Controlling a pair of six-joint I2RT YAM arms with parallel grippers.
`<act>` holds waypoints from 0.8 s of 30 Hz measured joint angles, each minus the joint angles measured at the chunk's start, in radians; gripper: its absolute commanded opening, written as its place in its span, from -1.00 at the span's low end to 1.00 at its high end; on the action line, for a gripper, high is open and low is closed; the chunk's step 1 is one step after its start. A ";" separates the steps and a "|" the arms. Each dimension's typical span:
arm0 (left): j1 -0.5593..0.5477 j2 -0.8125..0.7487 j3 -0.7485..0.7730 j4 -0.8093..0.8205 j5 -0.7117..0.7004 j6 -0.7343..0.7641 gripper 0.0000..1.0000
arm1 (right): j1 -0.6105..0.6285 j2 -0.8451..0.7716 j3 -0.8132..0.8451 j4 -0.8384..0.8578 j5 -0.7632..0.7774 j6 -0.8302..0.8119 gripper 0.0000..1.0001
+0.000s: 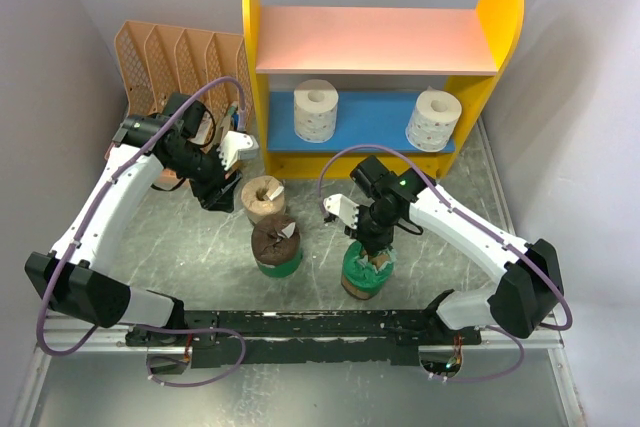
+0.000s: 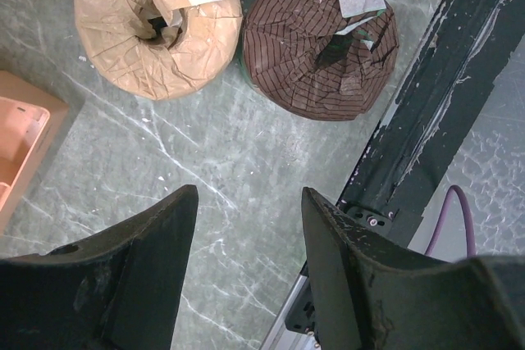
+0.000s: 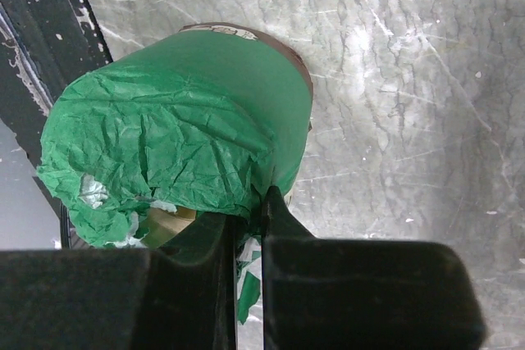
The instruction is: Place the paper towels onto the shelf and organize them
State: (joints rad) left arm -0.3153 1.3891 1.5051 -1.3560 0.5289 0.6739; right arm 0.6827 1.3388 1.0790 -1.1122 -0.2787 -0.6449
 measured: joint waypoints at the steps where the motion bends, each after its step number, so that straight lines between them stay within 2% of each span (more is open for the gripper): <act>1: 0.000 0.000 0.000 0.001 -0.001 0.000 0.29 | 0.000 0.000 0.000 0.000 0.000 0.000 -1.00; 6: -0.001 0.000 -0.002 0.003 -0.002 -0.001 0.28 | 0.000 0.000 0.002 -0.008 -0.001 0.000 -0.96; 7: -0.001 0.000 -0.002 0.003 -0.002 -0.001 0.28 | 0.000 0.000 0.002 -0.008 -0.001 0.000 -0.86; 10: -0.001 0.000 -0.004 0.005 -0.002 -0.001 0.28 | 0.000 0.000 0.002 -0.013 -0.002 0.000 -0.31; 11: -0.001 0.000 -0.006 0.006 -0.002 -0.001 0.28 | 0.000 0.000 0.002 -0.017 -0.002 0.002 -0.24; 12: -0.001 0.000 -0.008 0.005 -0.002 -0.001 0.28 | 0.000 0.001 0.002 -0.021 -0.002 0.001 -0.24; 15: -0.001 0.000 -0.014 0.006 -0.003 -0.002 0.28 | 0.000 0.003 -0.002 -0.024 0.001 0.000 -0.58; 16: -0.001 0.000 -0.015 0.006 -0.002 -0.002 0.28 | 0.000 0.003 -0.002 -0.024 0.003 0.000 -0.59; 18: -0.001 -0.001 -0.018 0.006 -0.003 -0.002 0.28 | 0.000 0.003 -0.002 -0.025 0.006 0.002 -0.32; 20: -0.001 -0.003 -0.026 0.008 -0.003 -0.002 0.27 | 0.000 0.003 0.000 -0.029 0.007 0.003 -0.14; 24: -0.001 -0.004 -0.033 0.010 -0.006 -0.002 0.27 | 0.000 0.003 0.002 -0.046 0.010 0.002 -0.02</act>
State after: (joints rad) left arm -0.3161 1.3853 1.4723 -1.3464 0.5228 0.6724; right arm 0.6830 1.3415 1.0809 -1.1584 -0.2687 -0.6434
